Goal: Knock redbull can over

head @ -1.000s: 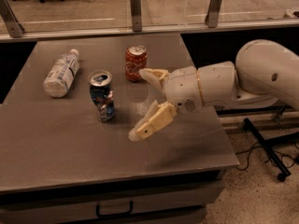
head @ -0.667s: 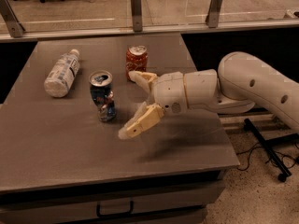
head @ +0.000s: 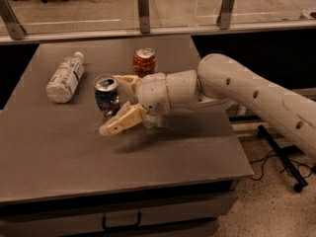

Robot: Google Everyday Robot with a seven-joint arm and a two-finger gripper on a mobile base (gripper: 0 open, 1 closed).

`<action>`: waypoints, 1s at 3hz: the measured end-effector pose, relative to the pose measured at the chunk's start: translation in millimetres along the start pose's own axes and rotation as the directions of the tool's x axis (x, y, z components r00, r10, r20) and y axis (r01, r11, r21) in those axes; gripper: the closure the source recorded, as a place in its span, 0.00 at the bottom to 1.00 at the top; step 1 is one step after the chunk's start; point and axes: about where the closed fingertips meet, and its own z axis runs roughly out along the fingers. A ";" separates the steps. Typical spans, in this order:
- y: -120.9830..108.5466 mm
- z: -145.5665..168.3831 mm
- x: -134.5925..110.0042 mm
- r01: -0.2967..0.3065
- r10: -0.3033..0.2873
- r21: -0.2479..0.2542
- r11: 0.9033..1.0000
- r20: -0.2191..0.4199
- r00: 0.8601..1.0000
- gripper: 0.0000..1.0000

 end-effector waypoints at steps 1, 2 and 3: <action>-7.5 19.2 -11.4 0.039 -0.038 -0.039 0.998 0.032 0.999 0.41; -9.6 25.7 -17.7 0.071 -0.073 -0.071 0.995 -0.023 0.997 0.63; -5.9 27.0 -29.0 0.111 -0.134 -0.132 0.985 -0.184 0.974 0.87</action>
Offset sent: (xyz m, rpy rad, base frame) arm 0.0139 0.0297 0.0189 -0.1392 -0.0916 0.1014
